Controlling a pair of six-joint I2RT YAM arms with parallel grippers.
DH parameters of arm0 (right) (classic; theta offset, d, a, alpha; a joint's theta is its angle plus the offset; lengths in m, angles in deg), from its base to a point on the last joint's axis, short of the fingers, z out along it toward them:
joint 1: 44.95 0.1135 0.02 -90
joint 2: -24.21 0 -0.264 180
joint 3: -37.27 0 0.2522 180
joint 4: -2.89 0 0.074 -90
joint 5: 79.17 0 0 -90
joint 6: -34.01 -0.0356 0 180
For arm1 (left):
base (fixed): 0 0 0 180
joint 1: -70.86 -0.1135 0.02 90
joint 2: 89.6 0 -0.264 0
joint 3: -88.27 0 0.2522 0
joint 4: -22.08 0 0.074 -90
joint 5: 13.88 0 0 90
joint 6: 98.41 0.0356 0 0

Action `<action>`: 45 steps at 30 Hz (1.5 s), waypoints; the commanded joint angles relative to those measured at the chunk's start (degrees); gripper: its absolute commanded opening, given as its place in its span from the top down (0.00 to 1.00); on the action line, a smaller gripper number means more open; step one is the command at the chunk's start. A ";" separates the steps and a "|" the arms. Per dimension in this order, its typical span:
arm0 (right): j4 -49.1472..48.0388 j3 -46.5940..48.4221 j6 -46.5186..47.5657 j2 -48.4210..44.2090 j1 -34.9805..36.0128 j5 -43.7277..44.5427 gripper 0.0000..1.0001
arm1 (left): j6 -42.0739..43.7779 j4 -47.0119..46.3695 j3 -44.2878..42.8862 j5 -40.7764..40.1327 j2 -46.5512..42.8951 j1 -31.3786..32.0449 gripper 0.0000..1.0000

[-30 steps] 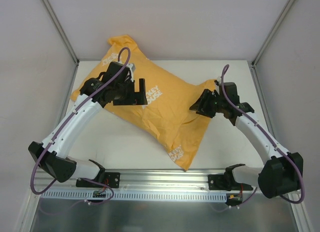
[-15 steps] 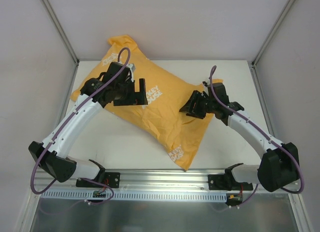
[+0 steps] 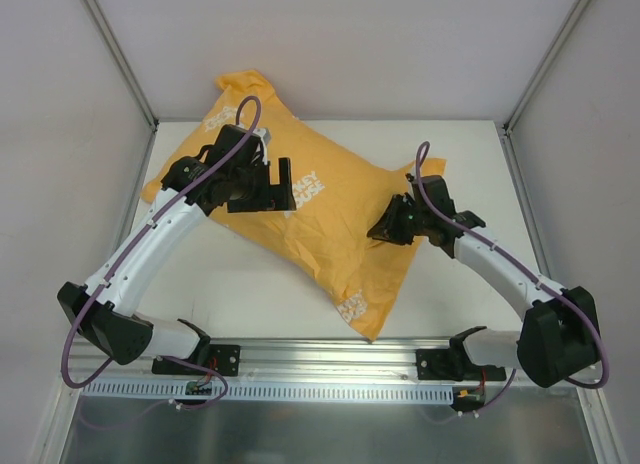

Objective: Remove the pillowcase from the pillow

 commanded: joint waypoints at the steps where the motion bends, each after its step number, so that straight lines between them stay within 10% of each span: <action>1: -2.47 1.67 -0.68 -1.38 0.91 -0.30 0.84 | -0.77 -1.05 0.43 -0.18 0.00 1.18 0.04; 5: -1.25 3.69 -0.33 -3.40 1.53 0.40 0.89 | -0.50 -1.05 1.05 -0.88 -0.17 1.97 0.04; 12: 0.07 6.34 0.90 -3.94 2.93 1.10 0.66 | -1.12 -1.05 0.87 -0.70 1.06 3.03 0.04; 17: -2.20 5.73 -0.24 -1.47 3.55 0.23 0.99 | -1.21 -1.14 0.52 -0.53 1.06 3.64 0.04; 45: -4.23 20.58 -3.31 1.87 7.68 -3.55 0.99 | -5.60 -10.19 -9.58 -14.40 16.43 22.10 0.12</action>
